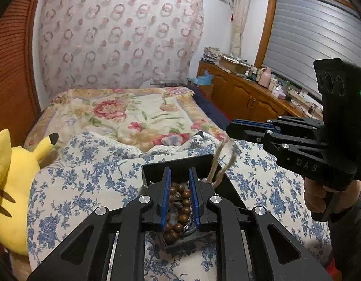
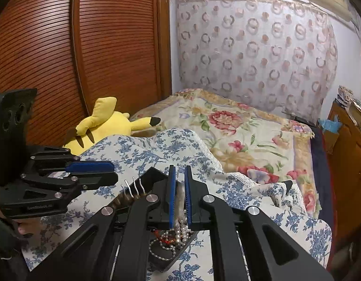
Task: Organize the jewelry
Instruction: 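Release the wooden bead bracelet and pearl strand into the black box with both tools, then move the right tool to the silver cuff bangle and grip it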
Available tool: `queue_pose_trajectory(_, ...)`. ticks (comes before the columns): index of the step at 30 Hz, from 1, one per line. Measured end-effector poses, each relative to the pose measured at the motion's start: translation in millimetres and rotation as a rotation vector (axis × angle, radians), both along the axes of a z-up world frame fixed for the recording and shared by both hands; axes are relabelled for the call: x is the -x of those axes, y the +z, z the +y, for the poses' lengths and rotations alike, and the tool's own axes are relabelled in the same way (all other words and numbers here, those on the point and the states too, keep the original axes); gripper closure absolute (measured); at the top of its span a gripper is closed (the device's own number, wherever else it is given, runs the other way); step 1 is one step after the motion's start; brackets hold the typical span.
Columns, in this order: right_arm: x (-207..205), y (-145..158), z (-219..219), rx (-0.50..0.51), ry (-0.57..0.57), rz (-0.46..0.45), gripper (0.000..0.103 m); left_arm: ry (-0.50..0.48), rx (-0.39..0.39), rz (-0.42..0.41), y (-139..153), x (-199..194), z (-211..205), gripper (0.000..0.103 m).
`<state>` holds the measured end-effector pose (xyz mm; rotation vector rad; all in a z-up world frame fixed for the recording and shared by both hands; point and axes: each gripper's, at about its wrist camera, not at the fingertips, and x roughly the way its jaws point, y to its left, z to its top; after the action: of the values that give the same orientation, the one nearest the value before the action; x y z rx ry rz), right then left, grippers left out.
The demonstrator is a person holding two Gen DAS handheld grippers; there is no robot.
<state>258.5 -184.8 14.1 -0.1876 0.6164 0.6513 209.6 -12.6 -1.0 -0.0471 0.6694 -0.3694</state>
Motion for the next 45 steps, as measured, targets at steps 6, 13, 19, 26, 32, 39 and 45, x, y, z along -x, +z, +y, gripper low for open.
queue_pose_trajectory(6, 18, 2, -11, -0.012, -0.015, -0.005, 0.094, 0.013, -0.016, -0.002, -3, 16, 6, 0.077)
queue_pose_trajectory(13, 63, -18, -21, -0.012, -0.031, 0.013, 0.094, 0.029, -0.030, 0.017, -16, 52, 20, 0.069)
queue_pose_trajectory(19, 104, -44, -19, 0.000, -0.018, 0.054, 0.094, 0.046, -0.045, 0.044, -32, 81, 36, 0.067)
queue_pose_trajectory(26, 143, -76, -3, 0.035, 0.019, 0.112, 0.074, 0.077, -0.037, 0.085, -55, 106, 51, 0.051)
queue_pose_trajectory(32, 158, -103, 11, 0.074, 0.056, 0.180, 0.074, 0.095, -0.048, 0.124, -73, 118, 63, 0.042)
queue_pose_trajectory(39, 163, -121, 21, 0.157, 0.083, 0.223, 0.074, 0.097, -0.075, 0.164, -89, 122, 69, 0.027)
queue_pose_trajectory(45, 167, -124, 13, 0.190, 0.056, 0.206, 0.097, 0.088, -0.085, 0.194, -98, 118, 64, 0.022)
